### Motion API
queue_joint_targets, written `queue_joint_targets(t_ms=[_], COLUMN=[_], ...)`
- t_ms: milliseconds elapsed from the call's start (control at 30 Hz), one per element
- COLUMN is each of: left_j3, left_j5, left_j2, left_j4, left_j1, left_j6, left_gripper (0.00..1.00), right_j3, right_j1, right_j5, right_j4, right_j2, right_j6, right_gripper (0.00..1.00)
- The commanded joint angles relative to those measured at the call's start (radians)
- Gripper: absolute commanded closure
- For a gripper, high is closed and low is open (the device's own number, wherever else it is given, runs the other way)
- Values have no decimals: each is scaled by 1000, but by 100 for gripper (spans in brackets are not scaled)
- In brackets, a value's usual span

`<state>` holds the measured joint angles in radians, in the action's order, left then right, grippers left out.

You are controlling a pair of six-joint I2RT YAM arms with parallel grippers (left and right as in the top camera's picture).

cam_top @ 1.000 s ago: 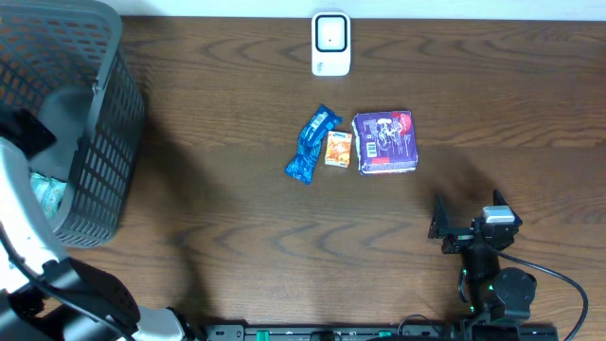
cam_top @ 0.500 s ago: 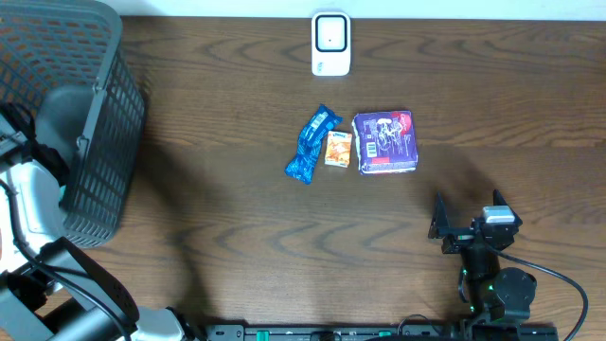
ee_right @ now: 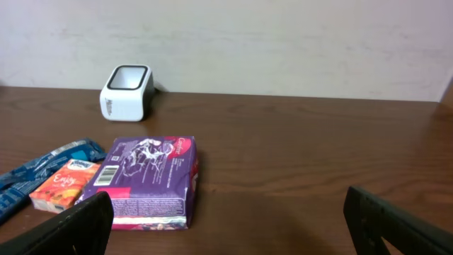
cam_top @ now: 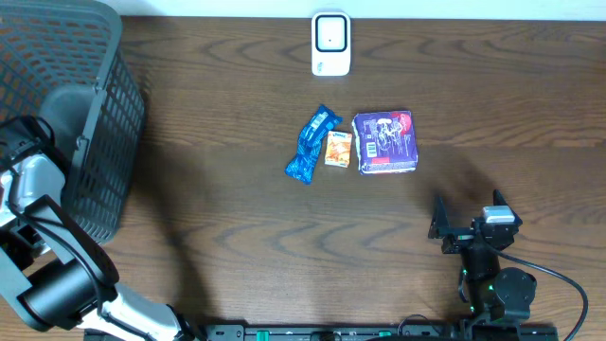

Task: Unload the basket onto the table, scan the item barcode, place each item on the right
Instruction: 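Move the left gripper into the basket and grasp the mint-green wipes pack, then carry the wipes pack out and set it left of the blue snack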

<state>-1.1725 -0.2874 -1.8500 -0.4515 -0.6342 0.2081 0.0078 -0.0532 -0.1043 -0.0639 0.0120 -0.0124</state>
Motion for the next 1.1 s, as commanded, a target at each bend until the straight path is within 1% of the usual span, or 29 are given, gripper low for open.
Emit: queue_joint_targets(t_ms=[0,133,267,400,433,467,533,567,600,633,667,800,933,967,1033,1067], left_j3=[10,10,10,11,11,11,11,11,11,11,10,8,-14,-22,-31,-32], left_j5=[10,10,11,19,27,45,90,101,100,100,98,97,101,124,222,312], left_j2=[-39,-39,-41,-59,-66,-74,-92,-101,-101,-97,-89,-9,134,181,280,353], left_j4=[14,43,53,46,41,34,22,18,16,16,15,16,21,21,21,32], left_j1=[-5,-5,-5,-5,-5,-5,-5,-5,-3,-3,-3,-3,-3,-3,-3,-3], left_j6=[9,9,9,5,0,0,0,0,0,1,0,-5,-122,-144,-162,-163], left_gripper=[22,23,35,38,40,43,45,62,76,87,92,92,93,93,93,92], right_j3=[-2,-2,-2,-2,-2,-2,-2,-2,-2,-2,-2,-2,-2,-2,-2,-2], right_j1=[-5,-5,-5,-5,-5,-5,-5,-5,-5,-5,-5,-5,-5,-5,-5,-5], right_j5=[-6,-6,-6,-6,-6,-6,-6,-6,-6,-6,-6,-6,-6,-6,-6,-6], right_j4=[-3,-3,-3,-3,-3,-3,-3,-3,-3,-3,-3,-3,-3,-3,-3,-3], right_j2=[-5,-5,-5,-5,-5,-5,-5,-5,-5,-5,-5,-5,-5,-5,-5,-5], right_j6=[-15,-15,-15,-15,-15,-15,-15,-15,-15,-15,-15,-15,-15,-15,-15,-15], right_gripper=[1,1,1,1,1,1,1,1,1,1,1,1,1,1,1,1])
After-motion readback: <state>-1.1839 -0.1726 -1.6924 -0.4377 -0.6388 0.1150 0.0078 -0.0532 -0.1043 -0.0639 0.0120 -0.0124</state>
